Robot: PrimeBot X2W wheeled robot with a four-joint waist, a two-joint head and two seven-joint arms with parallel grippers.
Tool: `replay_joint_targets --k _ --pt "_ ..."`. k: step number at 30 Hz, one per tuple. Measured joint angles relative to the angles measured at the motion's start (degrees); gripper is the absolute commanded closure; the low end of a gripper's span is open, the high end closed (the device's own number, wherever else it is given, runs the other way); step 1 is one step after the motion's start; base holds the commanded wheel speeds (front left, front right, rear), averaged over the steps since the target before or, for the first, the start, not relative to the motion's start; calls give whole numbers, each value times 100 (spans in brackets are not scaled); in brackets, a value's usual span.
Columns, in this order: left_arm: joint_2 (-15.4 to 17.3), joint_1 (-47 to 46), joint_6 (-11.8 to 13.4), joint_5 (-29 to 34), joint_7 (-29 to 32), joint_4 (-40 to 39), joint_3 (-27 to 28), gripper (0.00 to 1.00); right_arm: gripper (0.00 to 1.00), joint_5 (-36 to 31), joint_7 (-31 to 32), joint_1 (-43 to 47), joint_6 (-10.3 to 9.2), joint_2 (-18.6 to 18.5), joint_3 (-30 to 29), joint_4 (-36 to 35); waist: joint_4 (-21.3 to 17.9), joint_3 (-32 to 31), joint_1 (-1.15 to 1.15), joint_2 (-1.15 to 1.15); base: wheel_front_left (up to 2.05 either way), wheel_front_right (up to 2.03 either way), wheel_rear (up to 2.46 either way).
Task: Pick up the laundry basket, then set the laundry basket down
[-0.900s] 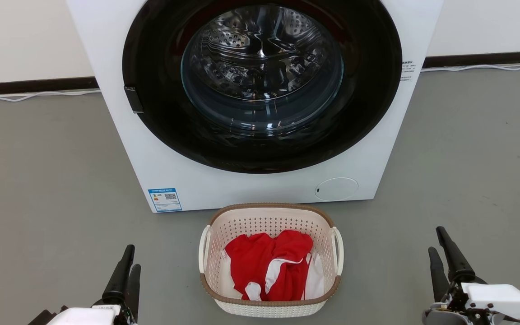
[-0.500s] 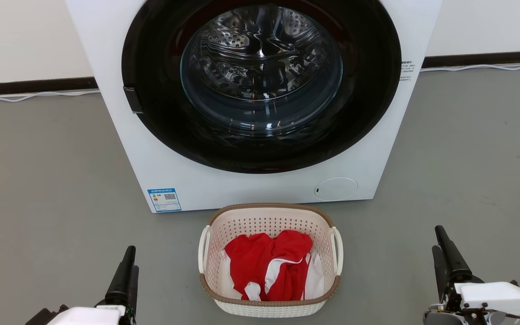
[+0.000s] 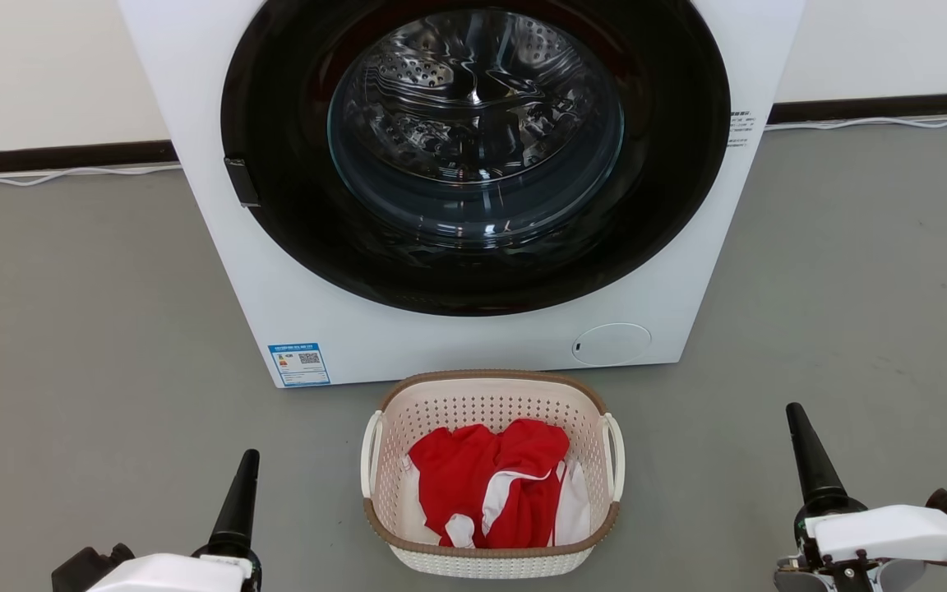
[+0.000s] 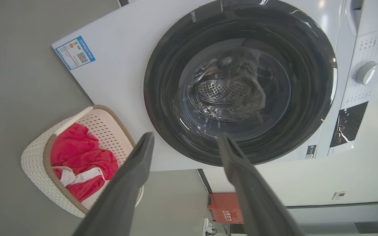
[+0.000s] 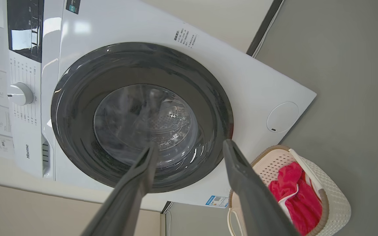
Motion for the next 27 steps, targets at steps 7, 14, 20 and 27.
replay_joint_targets --k 7,14,20,27 --pt "3 0 54 592 -118 2 -9 0 0 -770 -90 0 2 -3 38 -22 -9 -2 0 0 0 0 0" --pt "4 0 101 1114 -219 3 -5 0 0 -1391 -215 0 3 -10 113 -24 -26 -5 0 0 0 0 0" --pt "7 0 116 1589 -334 3 -8 0 0 -1847 -291 0 3 -27 144 -25 -42 -10 0 0 0 0 0" --pt "9 1 116 2057 -442 21 -26 0 0 -2448 -459 -1 4 -51 182 -25 -66 -4 0 0 0 0 0"
